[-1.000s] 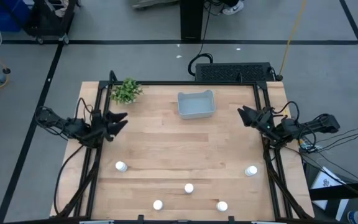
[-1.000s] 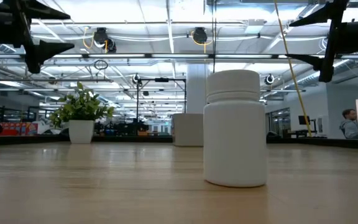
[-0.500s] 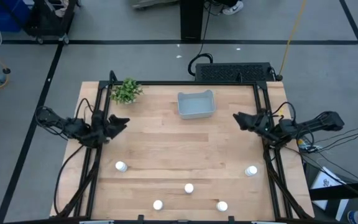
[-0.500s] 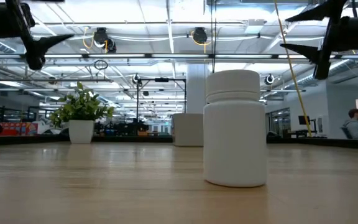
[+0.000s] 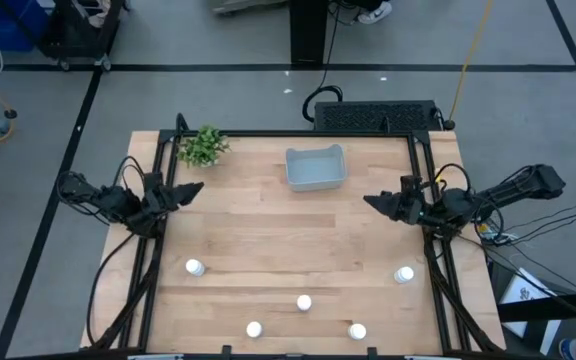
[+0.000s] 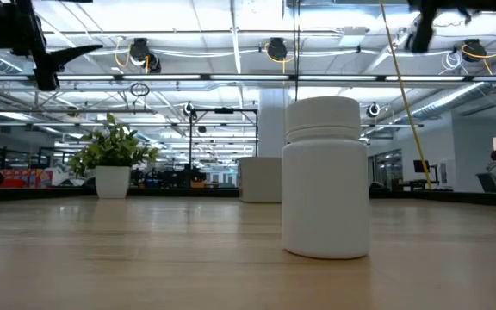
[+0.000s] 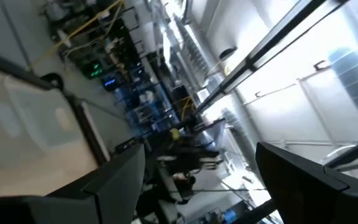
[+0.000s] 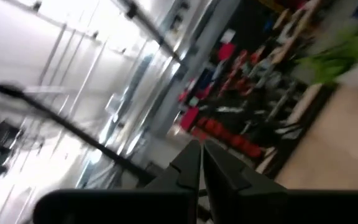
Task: Pick and place pill bottles into a basket
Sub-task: Put the white pill bottle into the gray container
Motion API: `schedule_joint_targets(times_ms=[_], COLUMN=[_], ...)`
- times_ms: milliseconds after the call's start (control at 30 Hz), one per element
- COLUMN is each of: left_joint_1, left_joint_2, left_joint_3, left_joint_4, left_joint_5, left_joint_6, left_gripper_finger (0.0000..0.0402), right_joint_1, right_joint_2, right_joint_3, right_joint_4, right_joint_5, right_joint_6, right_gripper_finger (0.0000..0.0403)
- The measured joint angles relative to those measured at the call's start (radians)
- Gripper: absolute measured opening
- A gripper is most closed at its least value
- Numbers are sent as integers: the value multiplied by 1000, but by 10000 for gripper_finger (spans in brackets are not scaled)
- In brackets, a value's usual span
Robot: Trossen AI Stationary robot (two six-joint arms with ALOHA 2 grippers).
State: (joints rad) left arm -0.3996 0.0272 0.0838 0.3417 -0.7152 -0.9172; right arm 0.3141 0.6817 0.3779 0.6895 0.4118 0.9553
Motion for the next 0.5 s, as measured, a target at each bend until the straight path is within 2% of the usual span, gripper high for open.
schedule_joint_targets(times_ms=[100,300,400,500], left_joint_1=[0,0,0,0], left_joint_2=[14,52,73,84], left_joint_3=[0,0,0,0], left_joint_4=[-7,-6,1,-1], left_joint_5=[7,33,33,39], left_joint_6=[-36,-63,-70,-83], left_gripper_finger=[310,310,310,310], right_joint_1=[44,93,92,83], right_joint_2=[131,413,539,648], right_joint_3=[160,525,669,763], right_joint_4=[-75,-397,-635,-840], right_joint_5=[-25,-129,-185,-255], right_joint_6=[-75,-154,-149,-110], right_gripper_finger=[2,7,31,77])
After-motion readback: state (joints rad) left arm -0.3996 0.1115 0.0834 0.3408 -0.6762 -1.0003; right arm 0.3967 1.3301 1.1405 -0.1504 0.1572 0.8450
